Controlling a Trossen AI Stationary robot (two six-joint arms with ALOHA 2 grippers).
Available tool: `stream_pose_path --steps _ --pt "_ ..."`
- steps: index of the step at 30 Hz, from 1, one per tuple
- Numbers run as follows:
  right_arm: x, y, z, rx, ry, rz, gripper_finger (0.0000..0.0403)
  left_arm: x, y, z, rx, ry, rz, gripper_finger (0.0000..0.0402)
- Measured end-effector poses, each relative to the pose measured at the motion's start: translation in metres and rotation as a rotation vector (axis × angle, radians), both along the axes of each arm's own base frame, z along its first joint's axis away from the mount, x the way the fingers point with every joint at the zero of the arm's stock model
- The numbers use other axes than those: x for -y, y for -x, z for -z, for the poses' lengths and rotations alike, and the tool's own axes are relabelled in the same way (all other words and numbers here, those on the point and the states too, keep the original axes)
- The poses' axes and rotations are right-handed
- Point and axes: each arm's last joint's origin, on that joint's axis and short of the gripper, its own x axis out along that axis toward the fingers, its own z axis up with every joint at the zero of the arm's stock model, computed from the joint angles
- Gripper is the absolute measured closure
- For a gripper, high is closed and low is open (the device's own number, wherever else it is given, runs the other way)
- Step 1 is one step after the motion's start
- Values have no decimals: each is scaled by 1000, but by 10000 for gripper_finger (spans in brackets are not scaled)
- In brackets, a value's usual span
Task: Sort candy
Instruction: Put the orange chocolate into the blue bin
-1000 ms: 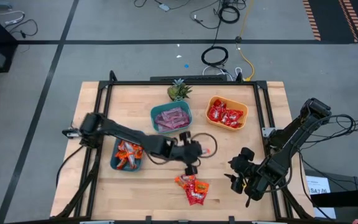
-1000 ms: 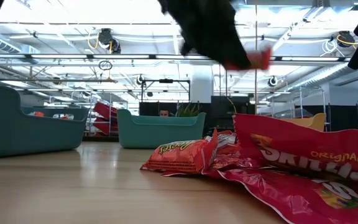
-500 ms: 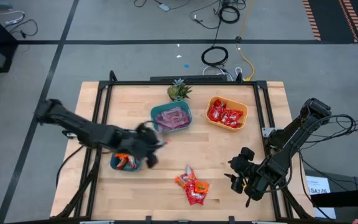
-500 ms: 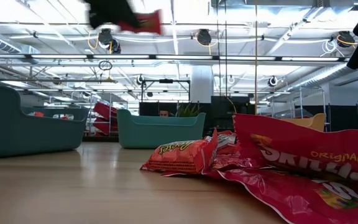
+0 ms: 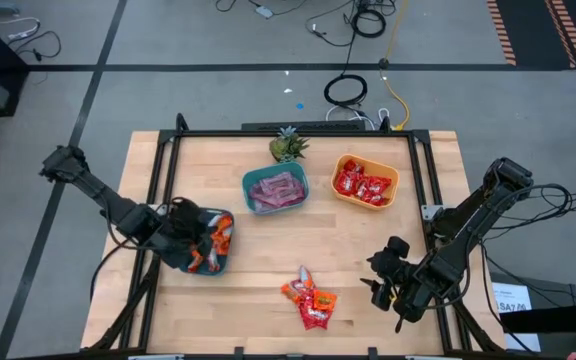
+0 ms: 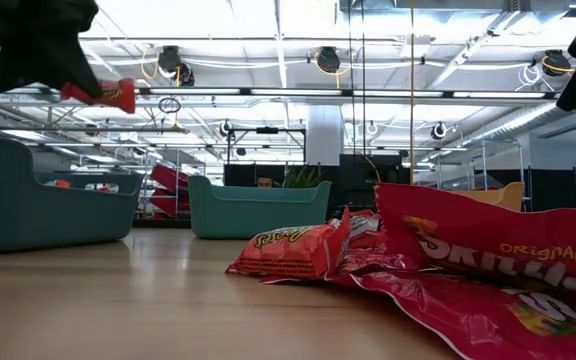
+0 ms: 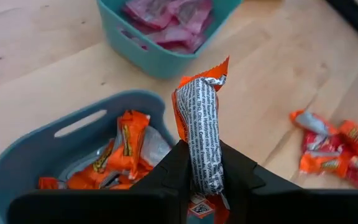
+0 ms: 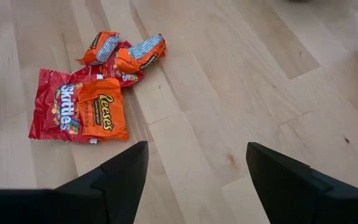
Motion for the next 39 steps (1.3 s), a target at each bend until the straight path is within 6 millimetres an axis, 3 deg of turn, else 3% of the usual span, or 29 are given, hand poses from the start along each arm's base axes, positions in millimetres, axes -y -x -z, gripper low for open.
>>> stream_pose_path --steps 11,22,30,39 --pt "0 0 0 23 -1 27 140 0 10 17 -151 66 28 328" --pt "1 0 0 20 5 22 140 0 11 17 -164 72 34 262" --pt "1 0 0 17 8 22 140 1 9 16 -131 76 29 260" --pt "1 0 0 16 9 22 140 9 -4 7 38 121 47 260"
